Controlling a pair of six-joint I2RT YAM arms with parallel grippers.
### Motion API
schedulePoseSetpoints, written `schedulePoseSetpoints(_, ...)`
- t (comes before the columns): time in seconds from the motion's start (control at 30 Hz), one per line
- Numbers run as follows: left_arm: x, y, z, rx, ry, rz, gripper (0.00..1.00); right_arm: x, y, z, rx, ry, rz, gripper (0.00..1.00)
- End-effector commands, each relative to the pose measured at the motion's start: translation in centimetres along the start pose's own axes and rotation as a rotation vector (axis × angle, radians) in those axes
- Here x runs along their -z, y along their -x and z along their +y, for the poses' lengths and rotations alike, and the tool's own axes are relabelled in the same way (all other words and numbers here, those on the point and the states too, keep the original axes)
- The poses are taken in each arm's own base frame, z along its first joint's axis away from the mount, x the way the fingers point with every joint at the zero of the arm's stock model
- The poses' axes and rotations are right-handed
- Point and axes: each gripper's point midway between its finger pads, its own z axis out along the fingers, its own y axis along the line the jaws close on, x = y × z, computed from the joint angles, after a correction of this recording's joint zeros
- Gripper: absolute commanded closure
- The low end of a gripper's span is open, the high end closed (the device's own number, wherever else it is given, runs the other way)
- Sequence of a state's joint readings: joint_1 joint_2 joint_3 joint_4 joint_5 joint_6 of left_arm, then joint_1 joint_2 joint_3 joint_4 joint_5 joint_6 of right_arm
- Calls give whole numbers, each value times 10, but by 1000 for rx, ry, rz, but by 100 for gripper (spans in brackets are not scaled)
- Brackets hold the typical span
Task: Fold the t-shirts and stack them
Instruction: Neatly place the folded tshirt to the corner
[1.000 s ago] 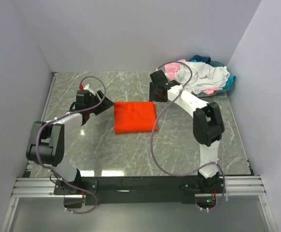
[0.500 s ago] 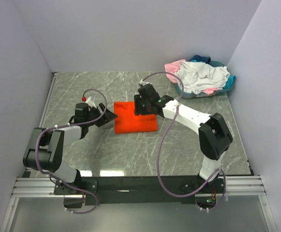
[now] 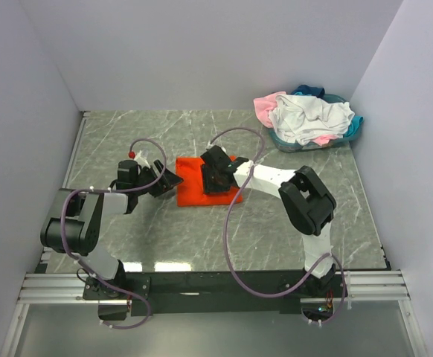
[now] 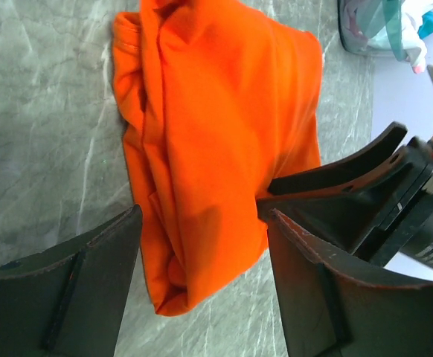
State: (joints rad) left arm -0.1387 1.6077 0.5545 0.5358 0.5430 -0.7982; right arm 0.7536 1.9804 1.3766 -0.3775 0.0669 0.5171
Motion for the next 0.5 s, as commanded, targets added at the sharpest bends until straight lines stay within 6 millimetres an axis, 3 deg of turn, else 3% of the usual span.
schedulePoseSetpoints(0.0,-4,9,-4,-17,-17,-27,26,-1,-14,1,-8,-17,10,47)
schedulePoseSetpoints(0.17,-7,11,4,0,16,-37,26,-4,-34,-5,-2,-39,42,47)
schedulePoseSetpoints(0.47,-22,4,19,16,77,-12,26,-3,-35,-3,-1,-31,40,47)
